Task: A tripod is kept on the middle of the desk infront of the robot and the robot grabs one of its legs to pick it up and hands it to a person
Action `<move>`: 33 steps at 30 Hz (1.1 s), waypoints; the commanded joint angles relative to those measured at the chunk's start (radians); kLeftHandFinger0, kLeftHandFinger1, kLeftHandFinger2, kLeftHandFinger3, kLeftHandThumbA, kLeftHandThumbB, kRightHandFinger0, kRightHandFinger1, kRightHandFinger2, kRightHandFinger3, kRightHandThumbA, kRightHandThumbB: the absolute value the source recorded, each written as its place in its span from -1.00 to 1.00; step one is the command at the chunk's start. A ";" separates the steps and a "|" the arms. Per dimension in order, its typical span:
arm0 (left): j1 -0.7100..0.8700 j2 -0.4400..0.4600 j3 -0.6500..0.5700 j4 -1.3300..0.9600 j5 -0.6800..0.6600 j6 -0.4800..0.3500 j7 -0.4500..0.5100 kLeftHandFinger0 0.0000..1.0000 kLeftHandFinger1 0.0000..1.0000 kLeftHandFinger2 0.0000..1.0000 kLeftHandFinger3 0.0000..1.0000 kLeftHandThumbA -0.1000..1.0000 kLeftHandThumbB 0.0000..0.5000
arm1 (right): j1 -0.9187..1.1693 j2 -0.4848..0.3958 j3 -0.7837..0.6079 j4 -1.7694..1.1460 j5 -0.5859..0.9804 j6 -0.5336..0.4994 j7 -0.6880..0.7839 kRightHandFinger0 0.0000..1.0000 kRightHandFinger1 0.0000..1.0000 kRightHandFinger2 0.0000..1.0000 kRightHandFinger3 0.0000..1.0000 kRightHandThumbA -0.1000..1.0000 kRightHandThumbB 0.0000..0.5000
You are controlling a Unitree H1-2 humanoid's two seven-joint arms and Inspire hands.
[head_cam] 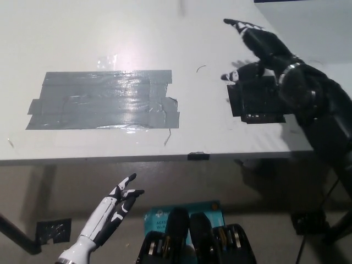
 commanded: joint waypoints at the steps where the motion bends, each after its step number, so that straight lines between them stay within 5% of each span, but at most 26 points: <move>1: -0.048 0.034 -0.010 -0.033 0.014 -0.029 -0.030 0.87 0.65 0.56 1.00 1.00 -0.61 | 0.088 -0.353 -0.265 -1.166 0.886 0.374 0.380 1.00 1.00 1.00 1.00 1.00 1.00; 7: -0.074 0.028 0.001 -0.005 -0.004 -0.038 -0.024 1.00 0.71 0.61 1.00 1.00 -0.57 | 0.506 -0.408 -0.239 -1.368 0.975 0.284 0.219 1.00 1.00 1.00 1.00 1.00 0.93; 13: -0.063 0.018 0.004 0.016 0.000 -0.058 -0.006 1.00 0.79 0.81 1.00 1.00 -0.26 | 0.785 -0.339 -0.197 -1.346 0.848 0.101 0.143 1.00 1.00 1.00 1.00 1.00 0.84; 17: -0.035 0.008 0.008 0.022 -0.013 -0.058 -0.001 0.98 0.95 1.00 1.00 1.00 -0.05 | 0.892 -0.212 -0.193 -1.221 0.857 0.002 0.106 1.00 1.00 1.00 1.00 1.00 0.99; 20: 0.005 -0.002 0.008 0.018 -0.022 -0.068 0.005 0.97 1.00 1.00 1.00 1.00 -0.01 | 0.952 -0.073 -0.204 -1.022 0.837 -0.068 0.089 1.00 1.00 1.00 1.00 1.00 0.57; 21: 0.018 -0.002 0.007 0.013 -0.017 -0.066 0.008 0.98 1.00 1.00 1.00 1.00 0.03 | 0.967 -0.031 -0.213 -0.961 0.846 -0.089 0.088 1.00 1.00 1.00 1.00 1.00 0.20; 23: 0.043 -0.003 0.008 0.006 -0.019 -0.066 0.010 1.00 1.00 1.00 1.00 1.00 0.06 | 0.987 0.035 -0.227 -0.846 0.844 -0.127 0.090 1.00 1.00 1.00 1.00 0.97 -0.11; 27: 0.059 -0.007 0.012 0.006 -0.024 -0.068 0.013 1.00 1.00 1.00 1.00 1.00 0.07 | 0.990 0.117 -0.252 -0.704 0.812 -0.120 0.092 1.00 1.00 1.00 1.00 0.97 -0.05; 33: 0.049 -0.006 0.018 0.003 -0.008 -0.066 0.024 1.00 1.00 1.00 1.00 1.00 0.07 | 0.990 0.152 -0.273 -0.635 0.785 -0.079 0.120 1.00 1.00 1.00 1.00 1.00 -0.28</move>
